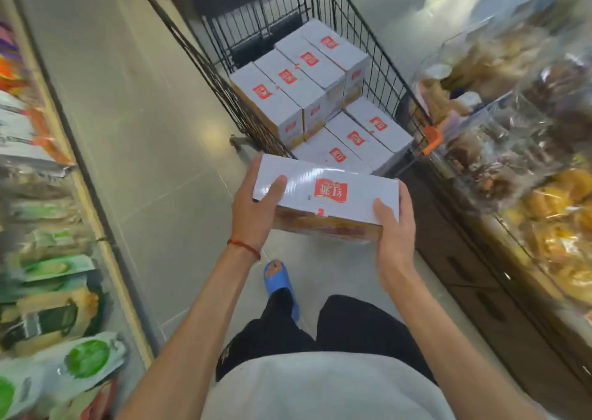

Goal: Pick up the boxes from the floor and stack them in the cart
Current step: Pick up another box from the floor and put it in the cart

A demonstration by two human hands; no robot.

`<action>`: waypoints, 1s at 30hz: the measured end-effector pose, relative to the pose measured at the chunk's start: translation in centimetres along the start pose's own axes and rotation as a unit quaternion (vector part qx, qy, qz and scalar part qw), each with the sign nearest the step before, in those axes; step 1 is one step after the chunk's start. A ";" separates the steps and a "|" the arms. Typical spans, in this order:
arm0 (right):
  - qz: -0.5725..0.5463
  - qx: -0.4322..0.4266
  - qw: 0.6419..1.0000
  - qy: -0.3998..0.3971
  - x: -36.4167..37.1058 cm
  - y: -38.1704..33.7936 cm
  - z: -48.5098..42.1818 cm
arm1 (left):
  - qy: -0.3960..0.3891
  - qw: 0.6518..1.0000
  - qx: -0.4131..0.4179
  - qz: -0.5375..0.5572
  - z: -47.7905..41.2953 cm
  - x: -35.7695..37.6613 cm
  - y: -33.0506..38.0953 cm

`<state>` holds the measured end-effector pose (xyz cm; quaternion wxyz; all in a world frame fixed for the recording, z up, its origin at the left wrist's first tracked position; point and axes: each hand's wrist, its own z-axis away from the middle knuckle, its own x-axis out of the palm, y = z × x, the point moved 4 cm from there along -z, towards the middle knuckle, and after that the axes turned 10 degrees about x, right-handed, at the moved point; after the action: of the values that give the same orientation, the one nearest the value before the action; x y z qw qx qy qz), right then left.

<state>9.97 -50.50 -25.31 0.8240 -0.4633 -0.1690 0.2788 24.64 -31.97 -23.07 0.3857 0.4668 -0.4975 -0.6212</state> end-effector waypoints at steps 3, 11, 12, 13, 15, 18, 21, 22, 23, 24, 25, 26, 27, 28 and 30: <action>-0.022 0.000 1.000 0.016 1.9 -1.2 -1.7 | -0.067 0.997 0.028 -0.009 -5.3 0.8 1.3; -0.085 0.018 0.989 0.122 3.1 -3.0 -7.1 | -0.175 0.984 0.042 -0.019 -15.1 6.6 2.9; -0.091 0.019 0.987 0.132 3.0 -3.0 -8.2 | -0.187 0.981 0.040 -0.026 -16.3 7.8 2.7; -0.093 0.020 0.986 0.135 3.1 -3.0 -8.9 | -0.193 0.980 0.037 -0.031 -17.2 8.4 2.5; -0.101 0.026 0.984 0.143 3.4 -3.0 -10.4 | -0.203 0.978 0.021 -0.036 -18.9 9.8 2.1; -0.104 0.044 0.980 0.163 3.8 -2.6 -12.5 | -0.229 0.972 -0.001 -0.045 -21.4 11.6 0.7; -0.106 0.081 0.976 0.170 4.4 -1.2 -14.2 | -0.260 0.963 -0.040 -0.054 -23.1 12.8 -1.1; -0.109 0.095 0.974 0.174 4.7 -0.7 -14.5 | -0.264 0.961 -0.053 -0.058 -23.5 13.0 -1.6; -0.110 0.108 0.971 0.180 5.1 -0.2 -14.7 | -0.270 0.959 -0.065 -0.059 -23.9 13.2 -2.1; -0.108 0.121 0.969 0.184 5.5 0.3 -14.9 | -0.279 0.955 -0.079 -0.064 -24.3 13.3 -2.8; -0.107 0.133 0.967 0.187 5.9 0.8 -15.0 | -0.289 0.950 -0.092 -0.072 -24.7 13.3 -3.5; -0.105 0.145 0.965 0.193 6.3 1.4 -15.1 | -0.302 0.945 -0.099 -0.081 -25.2 13.3 -4.1; -0.105 0.155 0.961 0.202 6.5 2.0 -15.2 | -0.318 0.938 -0.103 -0.089 -25.6 13.4 -4.8; -0.105 0.167 0.957 0.211 6.7 2.7 -15.4 | -0.333 0.932 -0.108 -0.096 -25.9 13.5 -5.3; -0.104 0.192 0.949 0.226 7.3 4.0 -15.6 | -0.358 0.919 -0.122 -0.109 -26.3 13.6 -6.3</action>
<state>22.93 -54.79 -36.60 0.9384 -0.3273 0.0309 0.1068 46.23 -50.30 -33.69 0.1661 0.2140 -0.4685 -0.8409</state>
